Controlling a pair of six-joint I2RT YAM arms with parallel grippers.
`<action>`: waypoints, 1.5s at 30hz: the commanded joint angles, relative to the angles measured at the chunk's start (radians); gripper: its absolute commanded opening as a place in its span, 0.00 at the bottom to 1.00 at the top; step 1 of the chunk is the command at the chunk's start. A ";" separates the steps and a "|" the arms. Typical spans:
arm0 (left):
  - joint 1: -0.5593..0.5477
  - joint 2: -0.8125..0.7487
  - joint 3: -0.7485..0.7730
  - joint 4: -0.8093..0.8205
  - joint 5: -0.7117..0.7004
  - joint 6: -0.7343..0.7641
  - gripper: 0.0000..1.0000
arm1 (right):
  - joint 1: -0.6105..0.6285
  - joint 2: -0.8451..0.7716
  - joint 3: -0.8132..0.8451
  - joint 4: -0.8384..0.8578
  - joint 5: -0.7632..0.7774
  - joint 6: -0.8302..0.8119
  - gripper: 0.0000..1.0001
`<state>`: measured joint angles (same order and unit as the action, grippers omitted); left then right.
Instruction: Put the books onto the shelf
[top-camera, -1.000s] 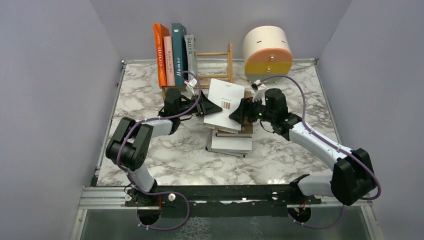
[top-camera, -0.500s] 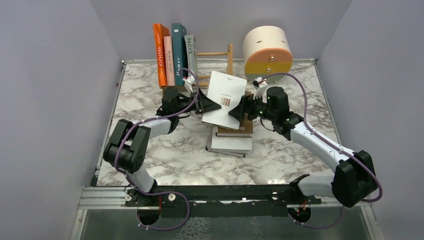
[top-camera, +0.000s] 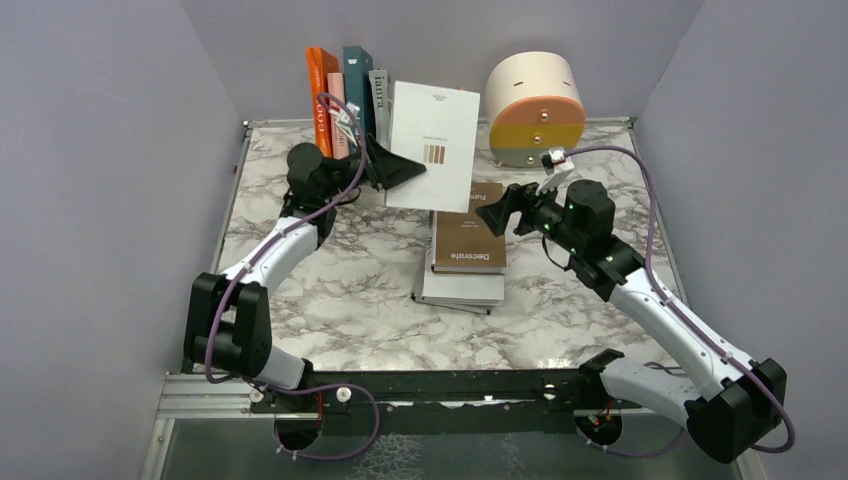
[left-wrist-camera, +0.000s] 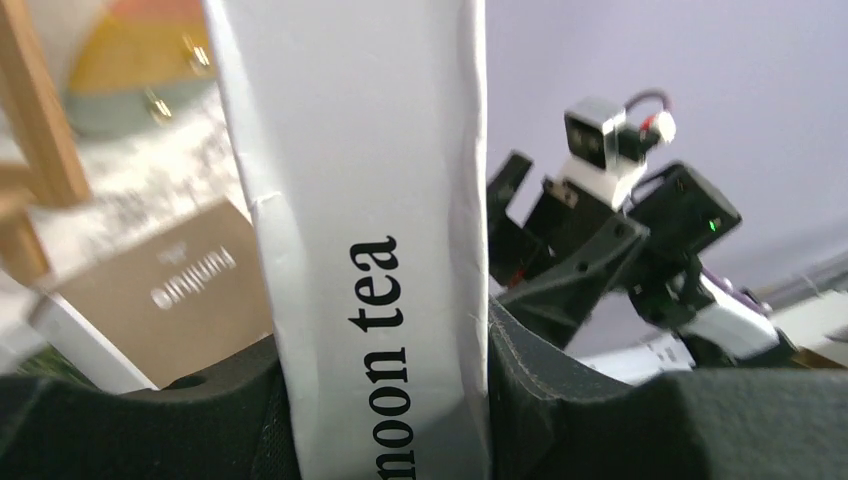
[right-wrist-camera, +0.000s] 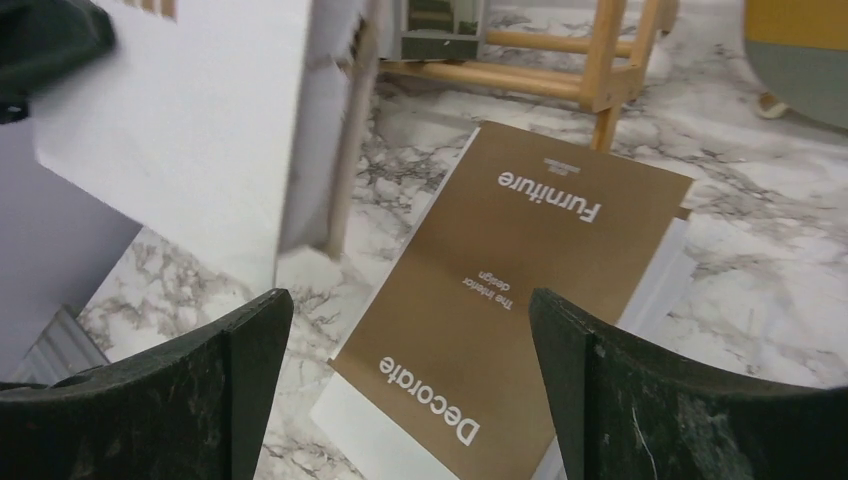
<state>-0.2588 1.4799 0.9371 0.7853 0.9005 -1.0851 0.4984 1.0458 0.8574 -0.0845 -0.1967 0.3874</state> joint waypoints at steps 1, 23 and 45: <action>0.013 -0.094 0.204 -0.308 -0.196 0.288 0.00 | 0.006 -0.050 0.007 -0.068 0.143 -0.037 0.87; -0.172 0.268 0.769 -0.759 -1.095 0.904 0.00 | 0.005 -0.049 -0.032 -0.065 0.120 -0.040 0.87; -0.247 0.536 0.813 -0.661 -1.387 0.996 0.00 | 0.006 -0.062 -0.028 -0.083 0.117 -0.053 0.87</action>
<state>-0.4995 2.0075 1.7557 0.0208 -0.4187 -0.1116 0.4984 0.9943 0.8265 -0.1635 -0.0933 0.3523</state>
